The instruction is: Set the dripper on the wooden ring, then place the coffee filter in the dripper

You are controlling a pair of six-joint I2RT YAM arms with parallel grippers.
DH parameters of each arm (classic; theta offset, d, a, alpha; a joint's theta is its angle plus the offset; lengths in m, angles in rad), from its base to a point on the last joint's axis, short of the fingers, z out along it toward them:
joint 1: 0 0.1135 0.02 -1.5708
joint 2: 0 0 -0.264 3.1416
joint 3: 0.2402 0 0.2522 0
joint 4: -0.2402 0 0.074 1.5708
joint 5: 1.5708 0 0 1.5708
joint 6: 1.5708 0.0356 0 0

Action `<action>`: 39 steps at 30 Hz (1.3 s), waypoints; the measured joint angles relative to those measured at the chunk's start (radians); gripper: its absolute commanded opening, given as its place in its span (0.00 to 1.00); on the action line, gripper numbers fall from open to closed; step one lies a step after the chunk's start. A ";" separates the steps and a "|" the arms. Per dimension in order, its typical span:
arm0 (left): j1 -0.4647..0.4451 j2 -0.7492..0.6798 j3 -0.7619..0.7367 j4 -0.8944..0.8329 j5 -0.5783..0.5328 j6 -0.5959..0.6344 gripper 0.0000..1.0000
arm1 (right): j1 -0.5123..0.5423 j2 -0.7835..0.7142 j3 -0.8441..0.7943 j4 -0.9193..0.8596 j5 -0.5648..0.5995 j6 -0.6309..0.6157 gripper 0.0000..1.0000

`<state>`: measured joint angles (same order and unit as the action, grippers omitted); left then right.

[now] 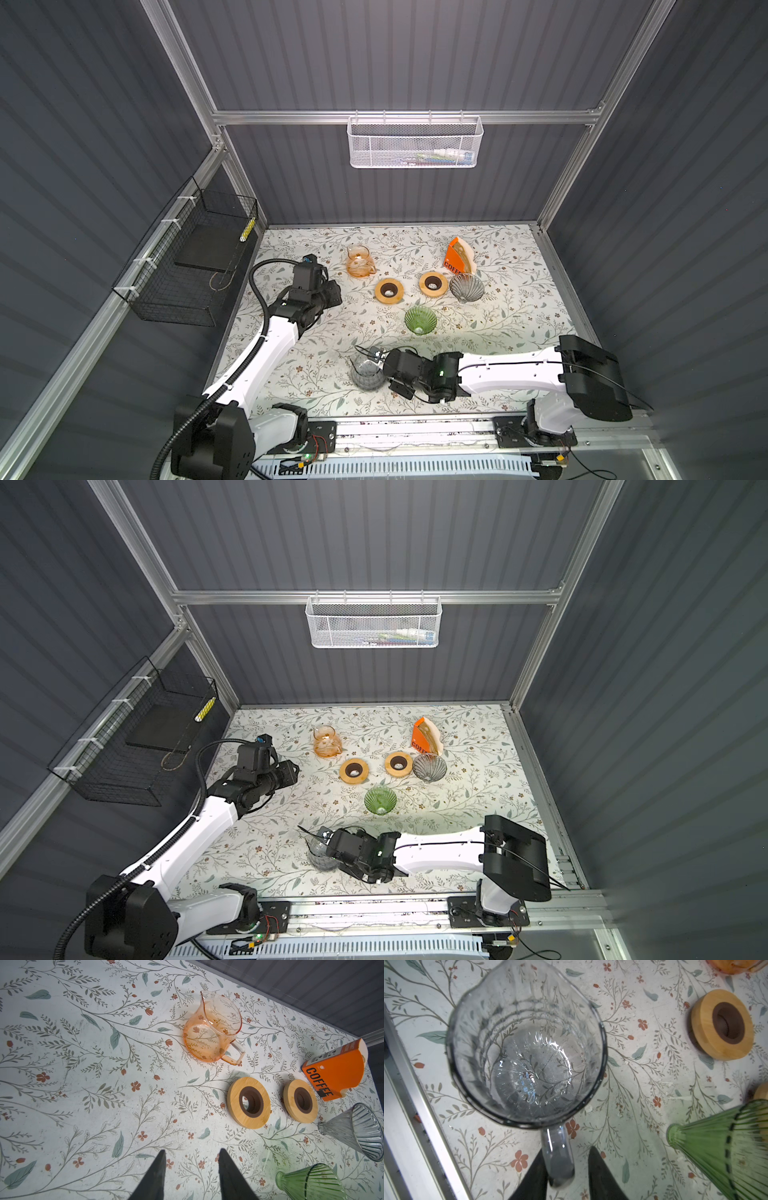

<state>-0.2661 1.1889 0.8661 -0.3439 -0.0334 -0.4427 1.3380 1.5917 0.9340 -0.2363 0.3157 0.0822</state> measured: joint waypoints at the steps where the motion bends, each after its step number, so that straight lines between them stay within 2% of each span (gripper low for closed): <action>1: 0.000 0.000 0.000 0.000 0.000 0.000 0.43 | -0.001 0.000 0.000 0.000 0.004 -0.002 0.36; 21: 0.000 0.000 0.000 0.000 0.004 0.000 0.43 | -0.011 -0.013 0.000 -0.003 0.053 -0.018 0.39; 34: 0.000 -0.001 0.000 0.000 0.062 -0.006 0.43 | -0.017 -0.189 -0.024 0.003 0.048 -0.003 0.42; 39: 0.000 0.000 0.003 -0.001 0.124 -0.006 0.43 | -0.075 -0.239 -0.025 0.015 0.020 0.030 0.42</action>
<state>-0.2665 1.1889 0.8692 -0.3450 0.0910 -0.4488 1.2633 1.3525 0.9089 -0.2214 0.3359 0.1123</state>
